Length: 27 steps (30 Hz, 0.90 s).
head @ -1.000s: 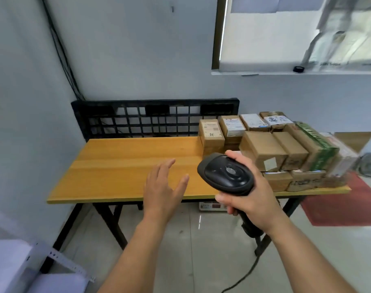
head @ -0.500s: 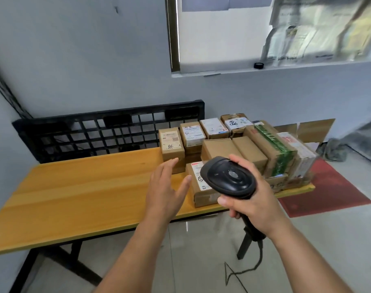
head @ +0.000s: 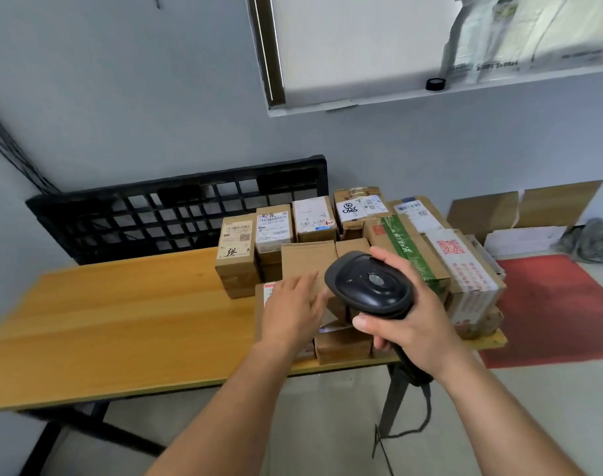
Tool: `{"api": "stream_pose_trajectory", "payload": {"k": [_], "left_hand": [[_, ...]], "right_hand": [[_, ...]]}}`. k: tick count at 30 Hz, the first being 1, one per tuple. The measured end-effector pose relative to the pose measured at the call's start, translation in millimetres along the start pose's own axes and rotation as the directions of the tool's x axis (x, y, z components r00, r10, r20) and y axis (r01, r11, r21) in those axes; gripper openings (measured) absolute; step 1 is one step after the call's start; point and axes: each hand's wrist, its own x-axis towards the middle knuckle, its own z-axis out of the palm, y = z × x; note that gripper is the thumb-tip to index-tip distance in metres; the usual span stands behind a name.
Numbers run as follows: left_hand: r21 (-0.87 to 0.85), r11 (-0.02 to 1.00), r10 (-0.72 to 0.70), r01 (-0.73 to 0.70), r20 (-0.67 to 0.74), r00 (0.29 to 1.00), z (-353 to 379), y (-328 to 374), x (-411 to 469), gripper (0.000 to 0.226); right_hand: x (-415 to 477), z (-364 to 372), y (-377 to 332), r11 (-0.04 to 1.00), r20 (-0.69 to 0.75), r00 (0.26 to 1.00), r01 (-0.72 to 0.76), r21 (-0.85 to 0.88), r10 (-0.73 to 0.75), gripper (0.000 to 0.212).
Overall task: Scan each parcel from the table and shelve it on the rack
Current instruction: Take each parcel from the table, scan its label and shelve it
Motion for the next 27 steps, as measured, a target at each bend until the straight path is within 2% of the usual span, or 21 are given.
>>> {"api": "stream_pose_trajectory", "payload": {"k": [5,9,13,19,20,22,23,24,27], "left_hand": [[0.118,0.975,-0.185,0.189,-0.045,0.982,2.7,4.4,5.4,0.065],[0.076,0.929,-0.361,0.363,-0.04,0.932,-5.7,-6.6,8.3,0.079],[-0.025,0.92,-0.393,0.392,-0.053,0.918,-12.0,-21.7,10.0,0.066],[-0.224,0.892,-0.401,0.394,0.014,0.916,-20.1,-44.1,8.3,0.072],[-0.328,0.845,-0.43,0.422,0.053,0.901,-23.0,-45.0,8.2,0.074],[-0.559,0.661,-0.483,0.502,0.195,0.854,-26.8,-49.8,7.7,0.075],[-0.621,0.567,-0.484,0.542,0.281,0.829,-28.5,-52.9,7.6,0.074],[-0.635,0.515,-0.479,0.577,0.345,0.807,-30.5,-56.1,7.1,0.077],[-0.617,0.513,-0.435,0.596,0.411,0.801,-33.8,-67.6,7.3,0.089]], "right_hand": [[10.8,-21.7,11.9,0.999,0.031,0.999,0.004,0.047,-0.005,0.086],[16.5,-25.2,14.3,0.997,0.056,0.998,0.016,0.081,-0.021,0.084],[20.2,-24.0,15.8,0.995,0.063,0.998,0.019,0.095,-0.025,0.084],[19.0,-16.0,9.8,0.996,0.069,0.997,0.017,0.084,-0.023,0.085],[19.1,-14.3,8.7,0.996,0.071,0.997,0.019,0.083,-0.025,0.085],[18.7,-10.6,6.4,0.996,0.073,0.997,0.028,0.081,-0.034,0.084],[18.5,-8.7,5.4,0.996,0.074,0.997,0.029,0.079,-0.035,0.083],[17.9,-6.7,4.4,0.997,0.074,0.997,0.029,0.078,-0.035,0.083],[16.3,-1.4,1.0,0.997,0.084,0.996,0.028,0.065,-0.034,0.082]]}}
